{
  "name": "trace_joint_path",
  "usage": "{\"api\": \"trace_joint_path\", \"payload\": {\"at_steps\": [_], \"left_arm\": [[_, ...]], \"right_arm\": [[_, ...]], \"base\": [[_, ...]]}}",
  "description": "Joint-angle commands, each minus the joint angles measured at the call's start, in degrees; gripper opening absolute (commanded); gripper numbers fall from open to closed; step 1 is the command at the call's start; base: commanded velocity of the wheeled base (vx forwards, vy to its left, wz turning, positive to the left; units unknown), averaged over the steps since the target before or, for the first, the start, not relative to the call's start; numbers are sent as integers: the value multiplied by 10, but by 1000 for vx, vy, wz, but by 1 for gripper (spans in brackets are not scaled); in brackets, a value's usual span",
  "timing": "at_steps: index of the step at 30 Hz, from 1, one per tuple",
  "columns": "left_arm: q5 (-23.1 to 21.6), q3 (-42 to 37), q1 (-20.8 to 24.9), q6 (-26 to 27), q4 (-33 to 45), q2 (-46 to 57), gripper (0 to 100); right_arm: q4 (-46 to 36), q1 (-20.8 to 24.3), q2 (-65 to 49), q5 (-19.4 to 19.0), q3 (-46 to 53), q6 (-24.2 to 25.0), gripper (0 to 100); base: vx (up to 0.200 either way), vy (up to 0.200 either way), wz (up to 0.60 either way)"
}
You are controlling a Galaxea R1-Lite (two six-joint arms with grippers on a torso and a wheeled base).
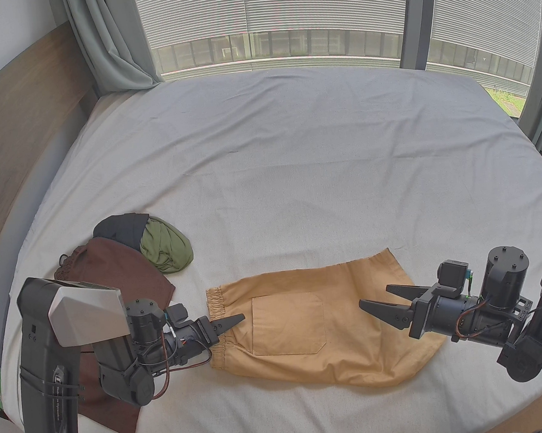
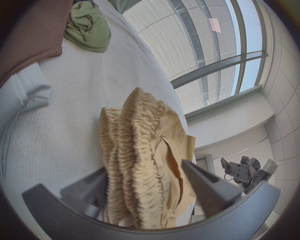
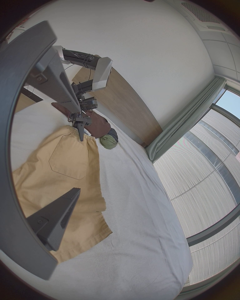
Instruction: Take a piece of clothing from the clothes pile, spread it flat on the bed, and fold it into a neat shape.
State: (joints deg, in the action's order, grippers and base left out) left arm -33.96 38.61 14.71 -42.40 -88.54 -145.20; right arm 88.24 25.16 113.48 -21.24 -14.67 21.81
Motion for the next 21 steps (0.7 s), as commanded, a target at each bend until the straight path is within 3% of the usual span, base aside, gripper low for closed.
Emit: {"api": "trace_joint_path", "payload": {"at_steps": [1, 10, 21], "left_arm": [[-1, 2, -1, 0, -1, -2, 0], [-8, -2, -23, 4, -1, 19, 0], [-88, -39, -85, 21, -1, 76, 0]], "right_arm": [[0, -2, 0, 0, 0, 0, 100], [0, -14, 7, 0, 0, -1, 100], [0, -27, 15, 0, -3, -2, 100]], "base": [[0, 0, 0], [0, 0, 0], [0, 0, 0]]}}
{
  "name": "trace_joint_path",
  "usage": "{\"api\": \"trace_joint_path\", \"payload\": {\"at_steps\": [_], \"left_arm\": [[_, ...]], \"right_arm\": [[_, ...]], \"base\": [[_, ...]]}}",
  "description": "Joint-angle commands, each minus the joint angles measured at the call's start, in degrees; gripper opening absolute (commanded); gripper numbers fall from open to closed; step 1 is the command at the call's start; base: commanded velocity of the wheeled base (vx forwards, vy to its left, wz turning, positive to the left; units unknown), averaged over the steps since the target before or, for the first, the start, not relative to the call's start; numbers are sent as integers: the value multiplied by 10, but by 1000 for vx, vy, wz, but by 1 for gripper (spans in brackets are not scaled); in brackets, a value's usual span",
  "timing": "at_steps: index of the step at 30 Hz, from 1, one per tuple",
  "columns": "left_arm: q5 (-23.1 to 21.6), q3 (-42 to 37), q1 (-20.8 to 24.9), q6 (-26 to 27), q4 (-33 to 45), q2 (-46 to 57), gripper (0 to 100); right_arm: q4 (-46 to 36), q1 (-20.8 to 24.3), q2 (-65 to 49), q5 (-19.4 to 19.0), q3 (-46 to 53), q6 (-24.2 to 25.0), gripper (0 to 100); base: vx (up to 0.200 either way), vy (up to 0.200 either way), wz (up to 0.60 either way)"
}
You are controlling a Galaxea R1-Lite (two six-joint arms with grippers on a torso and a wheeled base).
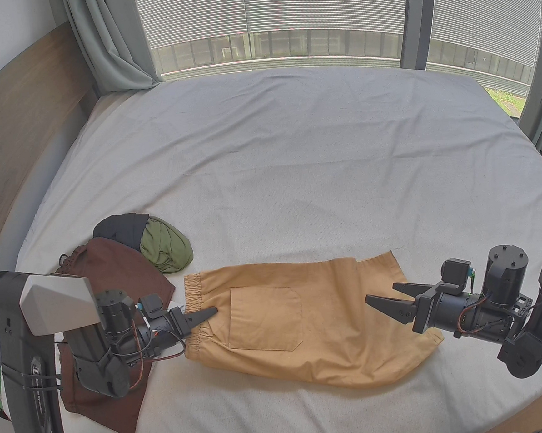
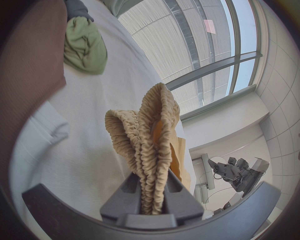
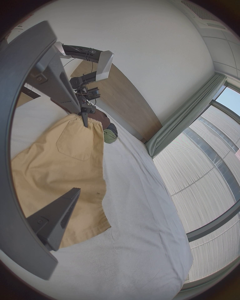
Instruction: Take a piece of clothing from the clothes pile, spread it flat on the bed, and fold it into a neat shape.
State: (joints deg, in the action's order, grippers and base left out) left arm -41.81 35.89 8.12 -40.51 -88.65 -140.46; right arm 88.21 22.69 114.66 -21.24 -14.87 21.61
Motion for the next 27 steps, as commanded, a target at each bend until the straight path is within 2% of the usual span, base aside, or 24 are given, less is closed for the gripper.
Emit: {"api": "trace_joint_path", "payload": {"at_steps": [1, 6, 14, 27], "left_arm": [[-13, -13, -21, 2, 0, 30, 0], [-37, -28, -41, 2, 0, 41, 0], [-39, -38, -57, 2, 0, 48, 0], [-73, -57, -85, 3, 0, 62, 0]], "right_arm": [[0, -3, 3, 0, 0, 0, 100], [0, -5, 8, 0, 0, 0, 100], [0, -12, 9, 0, 2, -17, 100], [0, -12, 12, -1, 2, -18, 100]], "base": [[0, 0, 0], [0, 0, 0], [0, 0, 0], [0, 0, 0]]}}
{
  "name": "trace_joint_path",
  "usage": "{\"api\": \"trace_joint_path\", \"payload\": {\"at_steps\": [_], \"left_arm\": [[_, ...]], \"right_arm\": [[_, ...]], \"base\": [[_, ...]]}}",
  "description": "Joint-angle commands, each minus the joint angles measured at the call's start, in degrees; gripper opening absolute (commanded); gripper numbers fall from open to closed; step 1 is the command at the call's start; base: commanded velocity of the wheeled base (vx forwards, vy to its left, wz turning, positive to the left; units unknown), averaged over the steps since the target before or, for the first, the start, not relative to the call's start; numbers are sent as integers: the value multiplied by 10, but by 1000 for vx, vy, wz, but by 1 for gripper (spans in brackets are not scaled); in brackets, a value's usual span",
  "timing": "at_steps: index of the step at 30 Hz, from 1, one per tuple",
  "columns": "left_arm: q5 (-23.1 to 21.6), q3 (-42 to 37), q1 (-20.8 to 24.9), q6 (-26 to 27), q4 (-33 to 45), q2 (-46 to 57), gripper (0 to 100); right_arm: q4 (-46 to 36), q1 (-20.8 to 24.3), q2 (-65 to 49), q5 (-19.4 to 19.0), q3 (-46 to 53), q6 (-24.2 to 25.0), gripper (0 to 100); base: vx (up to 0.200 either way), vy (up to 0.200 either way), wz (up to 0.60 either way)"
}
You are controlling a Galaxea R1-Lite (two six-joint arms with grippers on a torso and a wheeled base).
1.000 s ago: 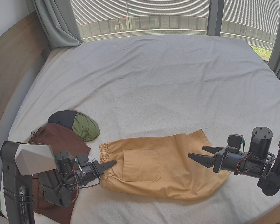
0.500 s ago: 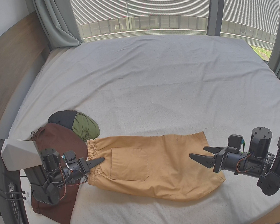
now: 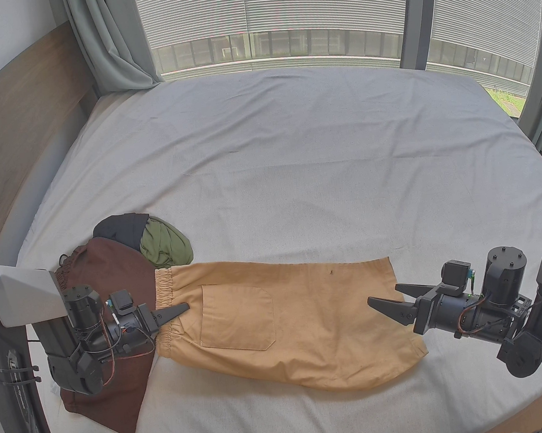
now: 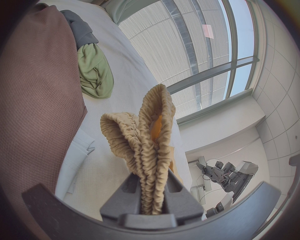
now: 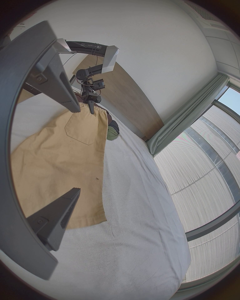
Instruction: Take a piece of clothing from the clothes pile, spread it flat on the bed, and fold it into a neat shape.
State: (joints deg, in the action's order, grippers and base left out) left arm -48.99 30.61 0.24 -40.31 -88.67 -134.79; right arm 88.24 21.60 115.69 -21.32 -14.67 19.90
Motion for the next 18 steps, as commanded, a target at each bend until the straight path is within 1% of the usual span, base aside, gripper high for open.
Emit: {"api": "trace_joint_path", "payload": {"at_steps": [1, 7, 10, 18], "left_arm": [[-1, -5, -6, 1, 0, 5, 0], [-10, -19, -11, 7, 0, 10, 0], [-11, -19, -21, 9, 0, 14, 0], [-18, -19, -22, 9, 0, 14, 0]], "right_arm": [[0, -1, 2, 0, 0, 0, 100], [0, -1, 2, 0, 0, 0, 100], [0, -1, 2, 0, 1, 0, 100], [0, -1, 2, 1, 1, 0, 100]], "base": [[0, 0, 0], [0, 0, 0], [0, 0, 0], [0, 0, 0]]}}
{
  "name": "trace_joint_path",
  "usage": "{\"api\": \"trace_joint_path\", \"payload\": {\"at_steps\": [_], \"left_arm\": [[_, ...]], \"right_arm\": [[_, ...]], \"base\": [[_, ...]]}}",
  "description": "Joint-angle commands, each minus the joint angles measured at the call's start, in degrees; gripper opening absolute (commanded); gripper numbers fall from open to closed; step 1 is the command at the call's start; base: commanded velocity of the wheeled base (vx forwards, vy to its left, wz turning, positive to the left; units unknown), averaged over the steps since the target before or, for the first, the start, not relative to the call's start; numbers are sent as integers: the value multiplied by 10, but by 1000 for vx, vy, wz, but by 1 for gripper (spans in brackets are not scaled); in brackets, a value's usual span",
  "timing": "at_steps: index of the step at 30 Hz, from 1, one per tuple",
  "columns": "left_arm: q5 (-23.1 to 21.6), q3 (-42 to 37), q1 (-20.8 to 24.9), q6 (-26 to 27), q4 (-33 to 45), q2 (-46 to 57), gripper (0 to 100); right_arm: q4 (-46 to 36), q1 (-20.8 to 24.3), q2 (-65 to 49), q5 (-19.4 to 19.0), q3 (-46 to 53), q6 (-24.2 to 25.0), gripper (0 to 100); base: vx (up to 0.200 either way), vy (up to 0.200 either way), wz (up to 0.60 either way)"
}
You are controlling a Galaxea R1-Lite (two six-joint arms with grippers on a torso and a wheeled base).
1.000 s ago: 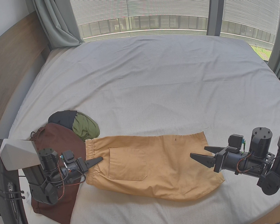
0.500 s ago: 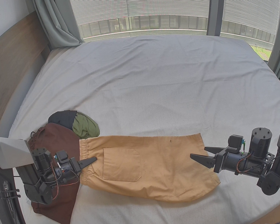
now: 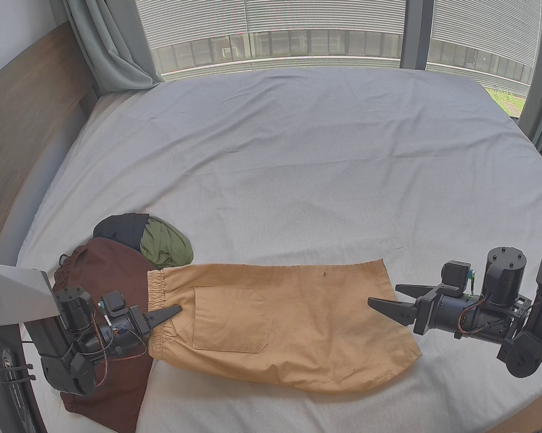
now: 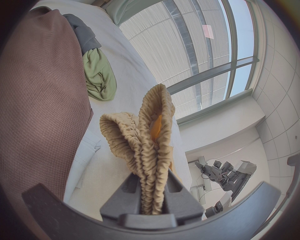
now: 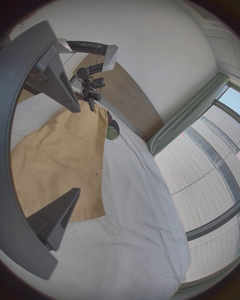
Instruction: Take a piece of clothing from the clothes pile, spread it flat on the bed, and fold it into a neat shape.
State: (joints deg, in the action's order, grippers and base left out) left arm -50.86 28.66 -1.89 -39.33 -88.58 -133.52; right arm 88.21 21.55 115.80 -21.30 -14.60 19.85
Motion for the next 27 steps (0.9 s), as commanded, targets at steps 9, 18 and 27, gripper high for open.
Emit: {"api": "trace_joint_path", "payload": {"at_steps": [9, 18, 27], "left_arm": [[-1, 1, 0, -3, 0, 16, 0], [-1, -4, 12, -6, 0, 34, 0], [-1, 1, 12, -5, 0, 36, 0]], "right_arm": [[0, 1, 0, 0, 1, -2, 100], [0, 0, 0, 0, -1, -2, 100], [0, 5, 0, 0, 2, -2, 100]], "base": [[0, 0, 0], [0, 0, 0], [0, 0, 0]]}}
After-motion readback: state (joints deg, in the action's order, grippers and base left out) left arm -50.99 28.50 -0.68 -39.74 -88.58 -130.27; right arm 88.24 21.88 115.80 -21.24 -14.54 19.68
